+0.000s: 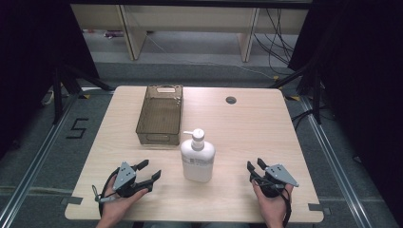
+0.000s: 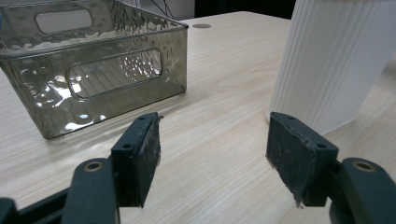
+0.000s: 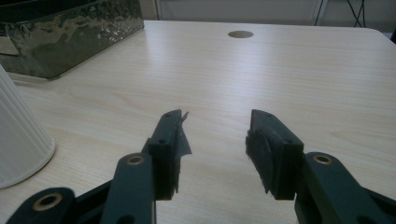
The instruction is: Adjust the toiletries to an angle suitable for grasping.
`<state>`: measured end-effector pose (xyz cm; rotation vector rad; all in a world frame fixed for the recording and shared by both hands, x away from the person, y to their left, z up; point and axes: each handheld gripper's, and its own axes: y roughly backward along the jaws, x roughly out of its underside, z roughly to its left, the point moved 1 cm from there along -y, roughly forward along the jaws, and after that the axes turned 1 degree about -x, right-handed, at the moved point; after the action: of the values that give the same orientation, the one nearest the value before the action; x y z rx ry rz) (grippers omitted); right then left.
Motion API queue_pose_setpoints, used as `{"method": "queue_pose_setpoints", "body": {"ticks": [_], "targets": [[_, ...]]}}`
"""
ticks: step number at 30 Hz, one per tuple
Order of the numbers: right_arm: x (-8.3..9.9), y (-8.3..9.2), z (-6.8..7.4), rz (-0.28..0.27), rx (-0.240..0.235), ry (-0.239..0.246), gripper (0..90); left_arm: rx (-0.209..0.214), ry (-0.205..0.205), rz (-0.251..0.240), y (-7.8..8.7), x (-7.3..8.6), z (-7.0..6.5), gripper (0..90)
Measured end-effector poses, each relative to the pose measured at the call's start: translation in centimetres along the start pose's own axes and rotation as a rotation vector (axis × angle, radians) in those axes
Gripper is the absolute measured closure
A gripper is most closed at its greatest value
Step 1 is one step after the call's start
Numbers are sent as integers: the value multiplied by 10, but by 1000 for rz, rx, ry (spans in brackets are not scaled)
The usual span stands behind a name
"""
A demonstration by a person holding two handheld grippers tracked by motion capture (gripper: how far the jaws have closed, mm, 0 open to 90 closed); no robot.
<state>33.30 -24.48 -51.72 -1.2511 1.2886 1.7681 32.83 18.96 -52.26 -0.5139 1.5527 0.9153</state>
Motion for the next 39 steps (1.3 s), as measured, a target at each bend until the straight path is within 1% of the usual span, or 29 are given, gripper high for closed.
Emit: {"method": "queue_pose_setpoints", "body": {"ticks": [1, 2, 3, 4, 5, 6, 7, 8, 9, 10, 11, 12, 13, 14, 15, 16, 17, 18, 20, 21, 22, 24, 26, 28, 31, 32, 34, 35, 39], "targets": [[0, 0, 0, 3, 8, 6, 555, 1, -11, 4, 2, -2, -3, 409], [0, -1, 0, 2, -2, 3, 555, 14, -20, -6, 5, -6, -9, 446], [0, -1, 0, -4, -8, -1, 555, 29, -39, -25, 6, -9, -13, 493], [0, -1, 0, 0, 3, 11, 556, 43, -48, -38, 7, -13, -18, 538], [0, -1, -1, -4, 15, 23, 556, 56, -41, -37, 8, -15, -23, 567], [0, -1, -1, -4, 15, 23, 556, 56, -41, -37, 8, -15, -23, 601], [0, -1, -1, 2, 14, 19, 556, 81, -34, -32, 9, -20, -31, 644], [0, -1, -1, 2, 14, 19, 556, 93, -47, -29, 9, -22, -34, 661], [0, -1, -1, 1, 13, 19, 556, 112, -44, -24, 8, -23, -39, 680], [0, 0, -1, 0, 13, 17, 556, 138, -34, -39, 7, -24, -43, 716], [0, -1, -1, -3, 9, 20, 556, 142, -42, -25, 8, -26, -47, 741], [0, -1, -1, -1, 9, 22, 556, 152, -50, -26, 8, -28, -50, 771], [1, -1, 3, 4, 13, -21, 556, 152, -50, -26, 8, -28, -50, 801], [0, -1, 0, 6, -3, 10, 556, 180, -45, -40, 6, -32, -57, 826], [0, -1, 0, 8, -2, 10, 556, 183, -56, -27, 6, -34, -60, 841], [0, -1, 0, 6, -8, 8, 556, 194, -55, -27, 5, -36, -64, 854], [0, -1, 0, 6, -8, 8, 556, 194, -55, -27, 5, -36, -64, 864], [-1, 0, 0, 13, 3, 21, 556, 215, -54, -31, 2, -39, -70, 871], [0, -1, 0, 6, 5, 28, 556, 230, -48, -30, -2, -42, -76, 875], [0, -1, 0, 6, 5, 28, 556, 230, -48, -30, -2, -42, -76, 876], [0, -1, 0, 1, 9, 30, 556, 245, -57, -31, -6, -45, -81, 877], [0, -1, 0, 6, 9, 26, 556, 257, -61, -26, -11, -49, -86, 877], [0, -1, 1, -3, 12, 21, 556, 265, -66, -28, -16, -52, -91, 877], [0, -1, 1, 8, 10, 23, 556, 272, -74, -30, -22, -56, -95, 877], [0, -1, 1, -1, 12, 21, 556, 268, -81, -21, -27, -59, -97, 887], [0, -1, 1, 3, 11, 22, 555, 269, -81, -13, -33, -61, -99, 890], [0, -1, 1, 4, 11, 22, 555, 265, -77, -15, -37, -64, -100, 893], [0, -1, 0, 2, 12, 29, 555, 266, -72, -28, -40, -65, -101, 893], [0, -1, 0, -2, 14, 27, 555, 251, -75, -21, -45, -68, -101, 894]]}}
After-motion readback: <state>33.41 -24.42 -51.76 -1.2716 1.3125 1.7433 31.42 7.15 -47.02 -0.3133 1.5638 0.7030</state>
